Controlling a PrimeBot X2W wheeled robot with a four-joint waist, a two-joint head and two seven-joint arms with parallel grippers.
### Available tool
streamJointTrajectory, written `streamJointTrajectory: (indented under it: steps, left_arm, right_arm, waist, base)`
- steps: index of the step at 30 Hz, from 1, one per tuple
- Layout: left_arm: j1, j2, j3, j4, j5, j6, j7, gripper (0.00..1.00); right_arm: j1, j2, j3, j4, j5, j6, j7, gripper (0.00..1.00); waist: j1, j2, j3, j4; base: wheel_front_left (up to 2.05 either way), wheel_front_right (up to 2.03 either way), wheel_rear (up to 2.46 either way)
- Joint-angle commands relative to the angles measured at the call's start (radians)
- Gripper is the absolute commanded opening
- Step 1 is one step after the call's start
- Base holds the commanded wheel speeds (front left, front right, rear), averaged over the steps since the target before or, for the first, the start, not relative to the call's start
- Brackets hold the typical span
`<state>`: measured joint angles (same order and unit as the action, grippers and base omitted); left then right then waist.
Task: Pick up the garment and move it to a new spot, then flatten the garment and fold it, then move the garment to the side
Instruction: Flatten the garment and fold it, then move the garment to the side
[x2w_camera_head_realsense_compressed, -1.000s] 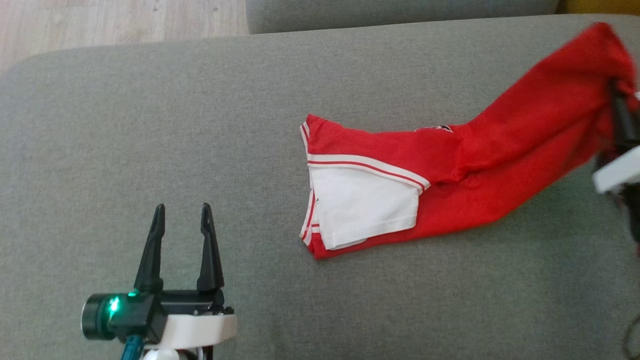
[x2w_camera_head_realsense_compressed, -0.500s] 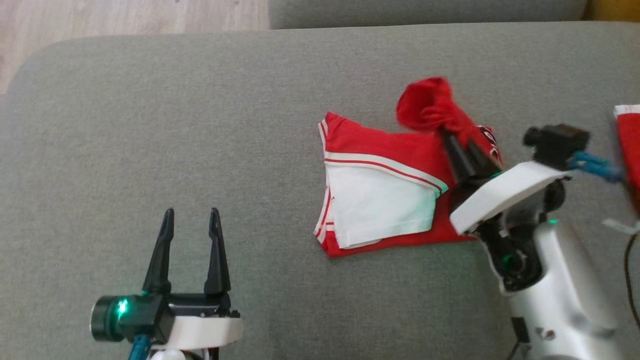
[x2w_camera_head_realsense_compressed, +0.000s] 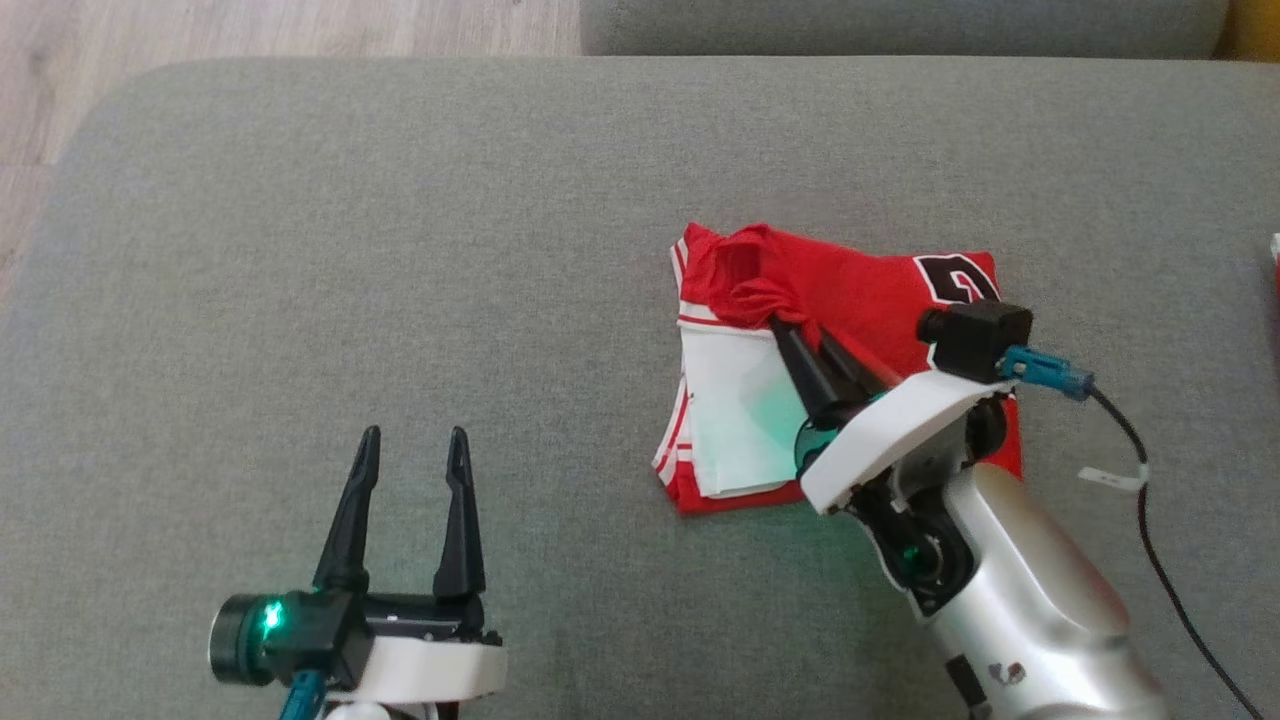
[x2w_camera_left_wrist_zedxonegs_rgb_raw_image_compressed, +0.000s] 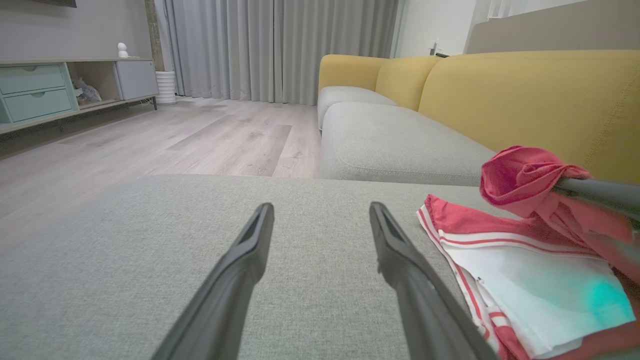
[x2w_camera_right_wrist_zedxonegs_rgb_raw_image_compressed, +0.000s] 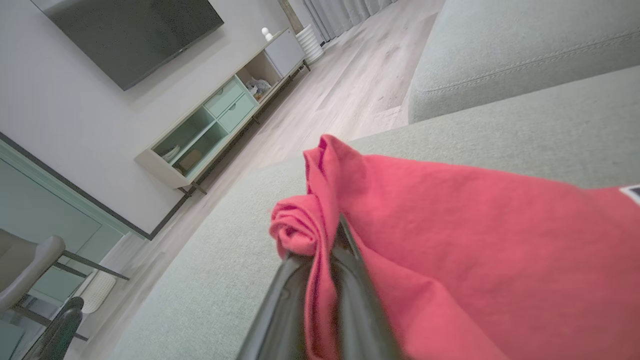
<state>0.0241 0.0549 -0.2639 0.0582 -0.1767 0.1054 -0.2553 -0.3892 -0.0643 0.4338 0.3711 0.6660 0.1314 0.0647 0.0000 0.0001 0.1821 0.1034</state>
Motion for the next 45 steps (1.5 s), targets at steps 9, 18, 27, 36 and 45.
streamJointTrajectory:
  steps: [9,18,27,36,45]
  left_arm:
    - [-0.028,-0.005,0.03,-0.028,-0.004,0.003,-0.006,1.0]
    - [-0.003,-0.005,0.065,-0.032,0.007,-0.001,-0.006,1.0]
    - [0.048,-0.005,0.087,-0.034,-0.004,0.012,-0.006,1.0]
    - [0.112,-0.005,0.107,-0.014,0.02,0.003,-0.006,1.0]
    - [0.151,-0.005,0.126,-0.002,0.039,-0.004,-0.006,1.0]
  right_arm:
    - [-0.064,0.014,0.112,0.014,0.13,-0.001,-0.086,1.0]
    - [-0.065,0.014,-0.015,-0.005,0.065,-0.001,-0.213,1.0]
    - [0.13,-0.105,-0.142,-0.069,-0.089,-0.001,-0.321,1.0]
    - [0.331,-0.133,-0.22,-0.106,-0.388,-0.001,-0.326,1.0]
    - [0.433,-0.044,-0.297,-0.17,-0.597,-0.001,-0.326,1.0]
  waist:
    - [0.0,-0.0001,-0.015,-0.008]
    - [0.0,-0.0001,-0.068,-0.054]
    - [0.0,-0.0001,-0.146,-0.082]
    - [0.0,-0.0001,-0.202,-0.103]
    - [0.0,-0.0001,-0.235,-0.099]
  base:
    - [0.0,0.0,0.0]
    - [0.0,0.0,0.0]
    - [0.0,0.0,0.0]
    - [0.0,0.0,0.0]
    - [0.0,0.0,0.0]
